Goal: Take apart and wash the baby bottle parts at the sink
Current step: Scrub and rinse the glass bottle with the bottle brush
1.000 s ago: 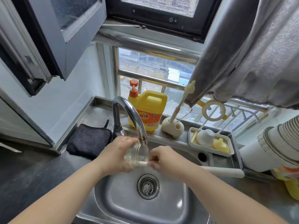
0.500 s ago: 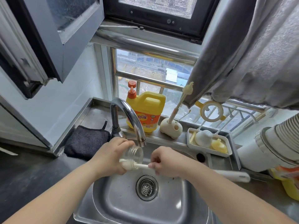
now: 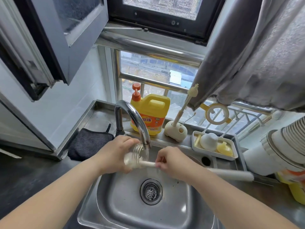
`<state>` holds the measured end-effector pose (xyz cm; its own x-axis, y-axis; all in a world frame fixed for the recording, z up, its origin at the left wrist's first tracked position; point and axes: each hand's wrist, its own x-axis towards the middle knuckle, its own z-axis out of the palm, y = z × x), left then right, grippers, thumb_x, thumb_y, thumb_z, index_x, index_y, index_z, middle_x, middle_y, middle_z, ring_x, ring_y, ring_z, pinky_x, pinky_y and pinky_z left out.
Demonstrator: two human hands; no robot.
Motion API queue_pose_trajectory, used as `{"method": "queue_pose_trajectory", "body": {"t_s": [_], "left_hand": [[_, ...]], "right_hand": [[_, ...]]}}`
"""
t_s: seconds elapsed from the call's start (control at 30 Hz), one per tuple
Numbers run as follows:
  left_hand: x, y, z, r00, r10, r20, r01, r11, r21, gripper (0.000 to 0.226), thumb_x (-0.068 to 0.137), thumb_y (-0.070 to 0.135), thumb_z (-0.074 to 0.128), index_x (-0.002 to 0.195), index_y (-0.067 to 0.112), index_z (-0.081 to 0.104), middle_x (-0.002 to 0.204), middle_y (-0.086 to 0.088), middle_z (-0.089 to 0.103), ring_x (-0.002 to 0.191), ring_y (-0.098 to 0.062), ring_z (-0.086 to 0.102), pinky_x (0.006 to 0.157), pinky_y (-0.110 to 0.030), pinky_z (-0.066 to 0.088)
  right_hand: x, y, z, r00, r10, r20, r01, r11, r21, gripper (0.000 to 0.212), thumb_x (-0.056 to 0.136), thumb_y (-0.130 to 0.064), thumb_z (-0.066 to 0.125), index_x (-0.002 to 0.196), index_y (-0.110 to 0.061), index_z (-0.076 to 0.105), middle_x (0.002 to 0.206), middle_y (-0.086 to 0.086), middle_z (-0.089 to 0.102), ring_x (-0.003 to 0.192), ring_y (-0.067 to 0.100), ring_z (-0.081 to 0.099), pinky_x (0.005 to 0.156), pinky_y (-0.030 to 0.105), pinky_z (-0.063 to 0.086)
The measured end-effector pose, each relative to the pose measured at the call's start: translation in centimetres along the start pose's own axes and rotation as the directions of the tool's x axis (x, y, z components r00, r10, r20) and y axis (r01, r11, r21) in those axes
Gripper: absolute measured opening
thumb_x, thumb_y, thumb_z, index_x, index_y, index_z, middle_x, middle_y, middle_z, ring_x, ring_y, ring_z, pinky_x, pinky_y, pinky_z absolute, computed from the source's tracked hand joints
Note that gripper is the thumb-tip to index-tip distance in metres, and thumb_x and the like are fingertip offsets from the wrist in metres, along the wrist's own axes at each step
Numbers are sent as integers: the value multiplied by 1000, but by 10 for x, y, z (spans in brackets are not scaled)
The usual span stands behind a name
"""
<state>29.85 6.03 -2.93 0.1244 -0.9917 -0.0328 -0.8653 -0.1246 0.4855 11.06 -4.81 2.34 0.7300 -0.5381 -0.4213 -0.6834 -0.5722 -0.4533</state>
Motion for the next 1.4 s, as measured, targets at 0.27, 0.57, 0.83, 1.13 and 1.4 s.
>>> {"method": "queue_pose_trajectory", "body": {"t_s": [0.27,0.57,0.83,1.13,1.4], "left_hand": [[-6,2,7,998,-22,60,22,1000,-5,89,61,39,80,140,24,41,131,10,44,123,-8,40,100,-20,37],[-1,10,2,993,48,111,-33,990,-134,67,59,25,82,108,47,42,103,25,43,98,-3,44,81,-2,31],[-5,4,8,953,264,-150,-209,929,305,71,46,58,59,108,27,44,118,4,43,117,-18,36,97,-32,31],[-9,9,43,904,327,-277,-170,867,469,63,56,21,65,115,9,46,127,-10,55,126,-32,47,105,-49,30],[1,10,38,932,42,-359,32,980,198,95,30,41,91,110,19,46,108,-3,59,105,-25,53,83,-42,48]], "right_hand": [[-9,8,1,988,81,135,-95,991,99,16,92,-27,58,79,-20,64,84,3,69,60,11,54,53,23,43],[-7,5,2,999,43,-2,-43,998,35,12,90,-29,61,80,-22,62,81,-2,68,68,10,58,58,24,43],[-15,2,18,982,57,182,-147,832,535,24,95,-26,56,71,-19,58,65,-2,61,43,4,44,42,16,34],[-11,8,34,960,83,267,-273,485,831,18,97,-20,53,84,-8,55,61,1,56,39,5,32,37,16,22],[-12,2,17,992,107,75,-127,912,391,19,94,-28,56,77,-19,61,72,0,67,54,11,55,53,24,46]]}}
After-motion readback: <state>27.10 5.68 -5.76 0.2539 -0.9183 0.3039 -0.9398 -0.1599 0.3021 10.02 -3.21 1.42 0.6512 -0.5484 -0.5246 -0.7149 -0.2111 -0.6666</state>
